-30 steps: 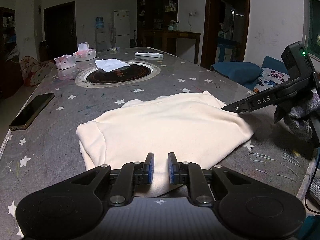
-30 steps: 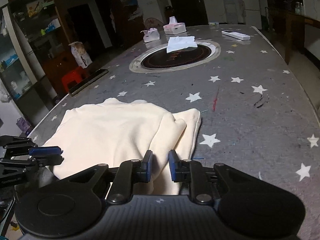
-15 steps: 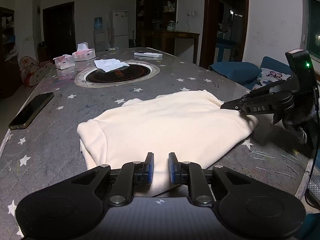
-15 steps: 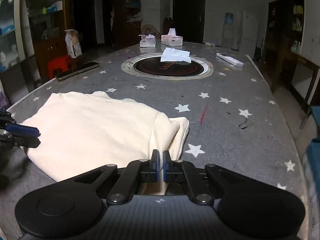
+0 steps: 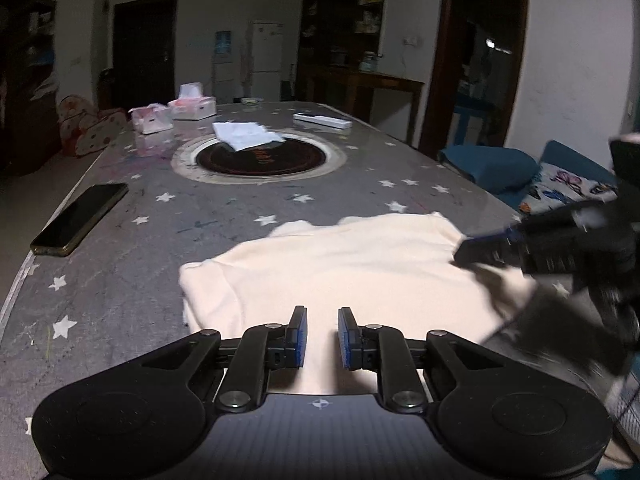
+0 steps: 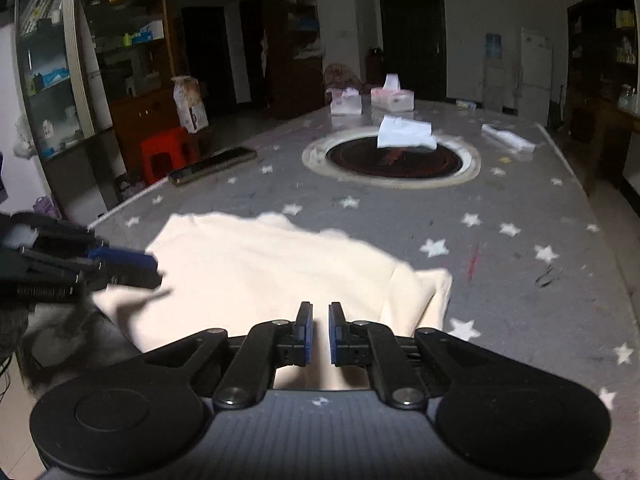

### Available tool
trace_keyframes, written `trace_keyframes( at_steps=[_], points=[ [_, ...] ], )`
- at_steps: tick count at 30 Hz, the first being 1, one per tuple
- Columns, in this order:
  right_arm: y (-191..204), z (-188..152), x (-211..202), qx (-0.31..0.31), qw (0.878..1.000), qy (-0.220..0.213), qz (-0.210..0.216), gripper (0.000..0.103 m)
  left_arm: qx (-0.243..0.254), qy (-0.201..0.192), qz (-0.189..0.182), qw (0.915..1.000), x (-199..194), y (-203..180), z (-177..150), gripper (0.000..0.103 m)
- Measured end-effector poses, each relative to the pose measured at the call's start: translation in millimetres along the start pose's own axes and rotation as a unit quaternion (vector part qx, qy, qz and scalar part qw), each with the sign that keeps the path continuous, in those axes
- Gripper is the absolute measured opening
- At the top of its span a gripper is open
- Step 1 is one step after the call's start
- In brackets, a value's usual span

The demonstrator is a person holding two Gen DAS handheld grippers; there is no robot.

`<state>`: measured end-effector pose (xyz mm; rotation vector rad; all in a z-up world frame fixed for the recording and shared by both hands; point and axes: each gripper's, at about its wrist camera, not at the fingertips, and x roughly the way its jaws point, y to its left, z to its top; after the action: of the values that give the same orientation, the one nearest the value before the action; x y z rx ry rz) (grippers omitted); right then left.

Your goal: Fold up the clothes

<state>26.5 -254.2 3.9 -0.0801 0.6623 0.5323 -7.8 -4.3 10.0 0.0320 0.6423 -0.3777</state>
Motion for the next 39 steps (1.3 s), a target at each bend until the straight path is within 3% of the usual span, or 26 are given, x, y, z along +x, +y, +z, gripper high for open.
trace_keyframes(
  at_steps=[6, 12, 17, 22, 39],
  points=[
    [-17.2, -9.6, 4.0, 0.033, 0.999, 0.018, 0.008, 0.006, -0.013, 0.011, 0.019, 0.9997, 3.2, 20.4, -2.8, 0.020],
    [-21.2, 13.2, 6.0, 0.023, 1.000, 0.012, 0.008, 0.008, -0.010, 0.011, 0.028, 0.9995, 11.1, 23.2, 15.6, 0.019],
    [-31.6, 29.4, 30.9, 0.035, 0.999, 0.014, 0.009, 0.009, -0.009, 0.013, 0.038, 0.9991, 32.7, 25.6, 39.2, 0.021],
    [-51.6, 22.1, 47.1, 0.065, 0.998, 0.026, -0.003, 0.006, -0.018, 0.040, 0.061, 0.9972, 58.4, 43.9, 37.4, 0.021],
    [-52.2, 35.3, 46.0, 0.059, 0.998, 0.020, -0.005, 0.009, 0.008, 0.023, 0.060, 0.9979, 60.0, 35.6, 46.9, 0.021]
  ],
)
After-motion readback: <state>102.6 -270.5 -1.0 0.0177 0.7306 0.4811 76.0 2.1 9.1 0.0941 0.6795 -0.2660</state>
